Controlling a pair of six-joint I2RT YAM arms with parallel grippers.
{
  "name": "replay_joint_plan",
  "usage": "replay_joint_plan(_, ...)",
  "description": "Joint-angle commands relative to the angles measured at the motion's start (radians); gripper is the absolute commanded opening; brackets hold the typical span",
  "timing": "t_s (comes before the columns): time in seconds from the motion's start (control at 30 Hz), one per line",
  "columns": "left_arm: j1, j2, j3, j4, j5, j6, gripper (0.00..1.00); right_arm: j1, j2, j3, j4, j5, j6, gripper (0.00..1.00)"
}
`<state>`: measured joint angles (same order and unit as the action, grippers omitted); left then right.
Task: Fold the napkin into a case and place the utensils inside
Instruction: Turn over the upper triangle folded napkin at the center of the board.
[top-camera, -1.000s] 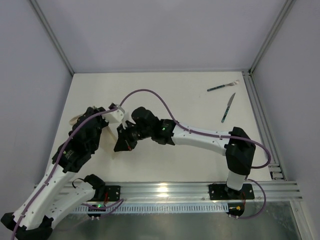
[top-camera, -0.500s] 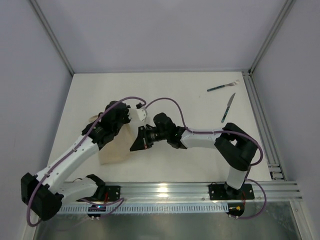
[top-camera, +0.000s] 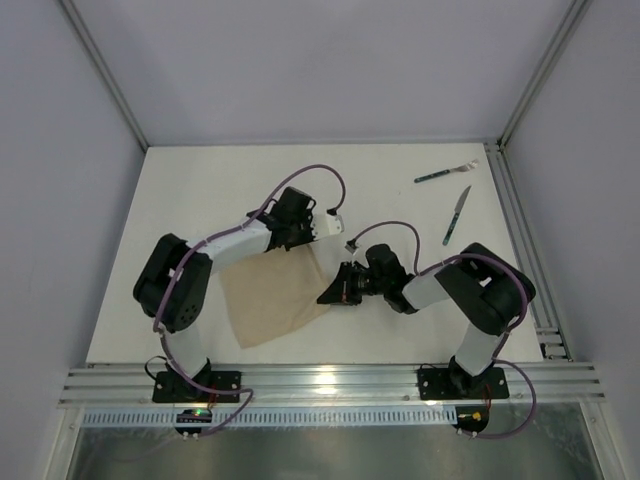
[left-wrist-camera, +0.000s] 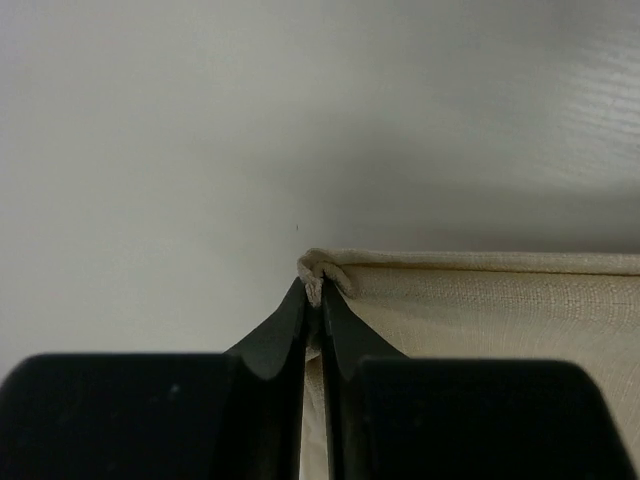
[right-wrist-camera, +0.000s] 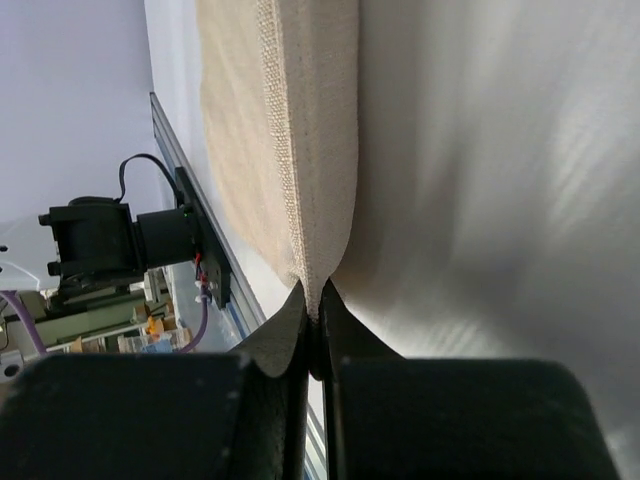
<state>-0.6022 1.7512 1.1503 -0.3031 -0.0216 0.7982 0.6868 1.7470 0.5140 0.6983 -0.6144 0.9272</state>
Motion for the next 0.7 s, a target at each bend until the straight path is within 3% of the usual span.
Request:
replay_joint_plan(0.0, 0.016, 0.068, 0.107, 0.093, 0.018, -0.065, 0.08, -0.007, -0.023, -0.031, 0.002, -0.01, 0.01, 0.04)
replay_joint_plan(0.07, 0.016, 0.103, 0.136, 0.079, 0.064, -0.089, 0.18, -0.009, -0.033, -0.026, -0.051, -0.002, -0.022, 0.04)
replay_joint_plan(0.1, 0.016, 0.108, 0.147, 0.072, 0.075, -0.099, 0.31, -0.01, -0.038, -0.029, -0.062, 0.004, -0.025, 0.04)
replay_joint_plan(0.2, 0.016, 0.105, 0.204, 0.0, 0.117, -0.152, 0.47, -0.016, -0.063, -0.046, -0.095, 0.025, -0.03, 0.04)
replay_joint_plan(0.37, 0.045, 0.019, 0.301, -0.142, 0.207, -0.275, 0.57, -0.018, -0.125, -0.074, -0.151, 0.058, -0.034, 0.09)
replay_joint_plan(0.43, 0.082, -0.041, 0.31, -0.235, 0.248, -0.318, 0.58, -0.018, -0.142, -0.072, -0.203, 0.061, -0.048, 0.2)
replay_joint_plan(0.47, 0.114, -0.064, 0.298, -0.263, 0.253, -0.326, 0.58, -0.018, -0.168, -0.068, -0.279, 0.067, -0.06, 0.38)
replay_joint_plan(0.5, 0.134, -0.087, 0.286, -0.315, 0.27, -0.347, 0.58, -0.018, -0.188, -0.062, -0.325, 0.079, -0.103, 0.43)
replay_joint_plan(0.53, 0.159, -0.132, 0.249, -0.336, 0.282, -0.358, 0.58, -0.018, -0.21, -0.048, -0.374, 0.12, -0.126, 0.58)
replay_joint_plan(0.67, 0.341, -0.261, 0.096, -0.375, 0.311, -0.367, 0.56, -0.036, -0.349, 0.038, -0.693, 0.27, -0.28, 0.61)
